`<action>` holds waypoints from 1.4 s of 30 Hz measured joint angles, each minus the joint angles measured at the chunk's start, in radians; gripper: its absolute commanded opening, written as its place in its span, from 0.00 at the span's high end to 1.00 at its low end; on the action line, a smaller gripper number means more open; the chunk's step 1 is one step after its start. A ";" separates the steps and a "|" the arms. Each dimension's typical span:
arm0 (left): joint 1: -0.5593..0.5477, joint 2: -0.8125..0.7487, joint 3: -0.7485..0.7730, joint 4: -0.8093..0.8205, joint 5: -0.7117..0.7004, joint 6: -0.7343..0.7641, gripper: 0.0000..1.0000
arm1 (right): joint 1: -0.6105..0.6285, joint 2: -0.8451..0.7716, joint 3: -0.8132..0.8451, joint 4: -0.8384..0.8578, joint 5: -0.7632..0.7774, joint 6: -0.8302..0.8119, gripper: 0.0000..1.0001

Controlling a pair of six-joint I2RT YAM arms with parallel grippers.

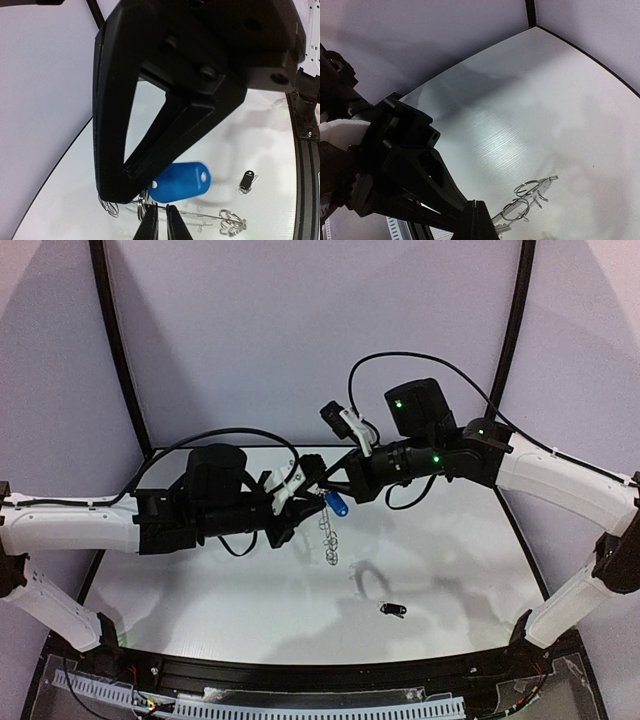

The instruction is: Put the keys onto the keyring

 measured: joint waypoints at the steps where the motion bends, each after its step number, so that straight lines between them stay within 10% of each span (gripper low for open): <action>1: 0.000 0.000 0.000 0.000 0.000 0.005 0.95 | 0.000 -0.002 0.000 0.006 -0.006 0.000 1.00; 42: 0.000 -0.011 0.021 -0.050 0.129 0.031 0.93 | 0.001 -0.014 -0.003 0.015 -0.050 0.023 1.00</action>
